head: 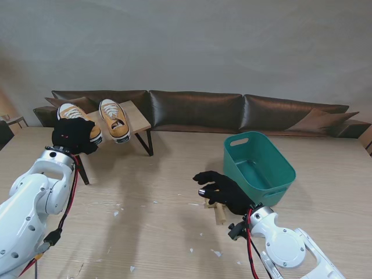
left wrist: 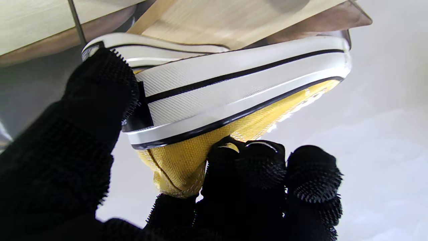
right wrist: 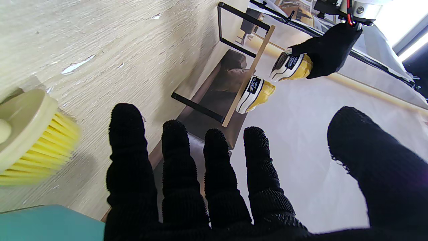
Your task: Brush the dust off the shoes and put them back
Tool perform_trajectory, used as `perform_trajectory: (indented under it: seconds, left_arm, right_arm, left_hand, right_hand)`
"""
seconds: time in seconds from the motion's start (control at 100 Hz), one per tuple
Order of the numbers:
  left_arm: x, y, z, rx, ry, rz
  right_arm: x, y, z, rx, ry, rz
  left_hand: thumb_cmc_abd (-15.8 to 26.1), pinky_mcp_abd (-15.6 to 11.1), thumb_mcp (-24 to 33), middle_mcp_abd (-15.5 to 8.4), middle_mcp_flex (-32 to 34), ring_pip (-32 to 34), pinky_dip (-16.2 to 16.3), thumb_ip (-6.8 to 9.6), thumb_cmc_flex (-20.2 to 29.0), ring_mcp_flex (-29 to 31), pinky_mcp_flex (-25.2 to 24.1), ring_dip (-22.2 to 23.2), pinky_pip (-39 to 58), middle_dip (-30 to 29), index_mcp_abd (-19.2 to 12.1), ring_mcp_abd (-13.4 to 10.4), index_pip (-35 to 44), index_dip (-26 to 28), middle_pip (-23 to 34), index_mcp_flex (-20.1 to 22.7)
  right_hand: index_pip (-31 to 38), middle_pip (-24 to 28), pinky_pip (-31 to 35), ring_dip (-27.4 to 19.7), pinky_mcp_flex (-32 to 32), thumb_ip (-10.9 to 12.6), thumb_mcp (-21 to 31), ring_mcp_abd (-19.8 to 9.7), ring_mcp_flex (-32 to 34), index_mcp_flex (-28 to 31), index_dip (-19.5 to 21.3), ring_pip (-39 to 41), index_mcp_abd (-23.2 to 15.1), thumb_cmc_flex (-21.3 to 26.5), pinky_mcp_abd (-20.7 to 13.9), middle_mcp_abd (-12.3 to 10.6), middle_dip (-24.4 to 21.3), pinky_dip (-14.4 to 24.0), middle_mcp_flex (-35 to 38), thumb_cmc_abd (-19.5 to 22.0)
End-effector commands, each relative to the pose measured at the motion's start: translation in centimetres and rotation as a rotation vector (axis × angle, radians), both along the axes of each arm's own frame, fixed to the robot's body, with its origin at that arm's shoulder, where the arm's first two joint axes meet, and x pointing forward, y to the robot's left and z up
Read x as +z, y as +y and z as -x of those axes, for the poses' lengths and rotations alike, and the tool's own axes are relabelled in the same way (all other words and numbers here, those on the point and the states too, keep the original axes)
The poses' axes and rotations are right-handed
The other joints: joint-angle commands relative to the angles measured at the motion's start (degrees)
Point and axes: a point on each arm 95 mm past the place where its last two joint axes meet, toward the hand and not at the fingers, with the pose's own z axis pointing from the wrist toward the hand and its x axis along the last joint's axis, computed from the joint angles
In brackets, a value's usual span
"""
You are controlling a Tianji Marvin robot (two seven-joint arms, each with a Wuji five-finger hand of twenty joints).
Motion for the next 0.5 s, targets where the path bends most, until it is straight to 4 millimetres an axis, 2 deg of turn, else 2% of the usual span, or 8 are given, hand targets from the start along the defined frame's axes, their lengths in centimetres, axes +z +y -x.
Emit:
perform_trajectory:
  seconds: [0.0, 0.31, 0.49]
  left_arm:
    - [2.1, -0.6, 0.2, -0.026, -0.031, 0.006]
    - [5.4, -2.8, 0.8, -0.131, -0.066, 0.037]
    - [6.8, -4.9, 0.6, -0.208, -0.063, 0.058]
  right_arm:
    - [-0.2, 0.4, 0.2, 0.017, 0.011, -0.002]
    - [-0.3, 0.5, 0.2, 0.019, 0.015, -0.006]
    - [-0.3, 0.5, 0.1, 0.015, 0.013, -0.007]
  left_hand:
    - [7.2, 0.3, 15.2, -7.3, 2.0, -0.6, -0.7, 5.01, 15.4, 3.8, 1.4, -0.1, 2.6, 2.2, -1.8, -4.8, 39.9, 4.3, 2.0, 12.5]
    - [7.1, 0.0, 15.6, -7.0, 2.4, -1.0, -1.5, 5.29, 15.7, 4.3, 2.5, 0.2, 1.9, 3.9, -1.5, -5.4, 40.0, 4.3, 1.5, 12.6]
    - [7.2, 0.0, 15.6, -7.0, 2.5, -1.1, -1.6, 5.34, 15.7, 4.4, 2.5, 0.3, 1.9, 4.4, -1.5, -5.2, 40.0, 4.3, 1.2, 12.6]
  right_hand:
    - [0.8, 0.7, -1.3, 0.5, -20.4, -0.1, 1.4, 0.0, 1.8, 0.4, -1.0, 0.7, -0.1, -0.6, 0.4, 0.3, -0.6, 1.4, 1.3, 0.9]
    - [0.9, 0.7, -1.4, 0.5, -20.4, -0.1, 1.4, 0.1, 1.8, 0.4, -1.1, 0.7, -0.1, -0.6, 0.4, 0.3, -0.6, 1.4, 1.3, 0.9]
    - [1.0, 0.8, -1.5, 0.5, -20.4, -0.1, 1.5, 0.1, 1.8, 0.4, -1.2, 0.8, 0.0, -0.6, 0.4, 0.4, -0.6, 1.5, 1.3, 0.9]
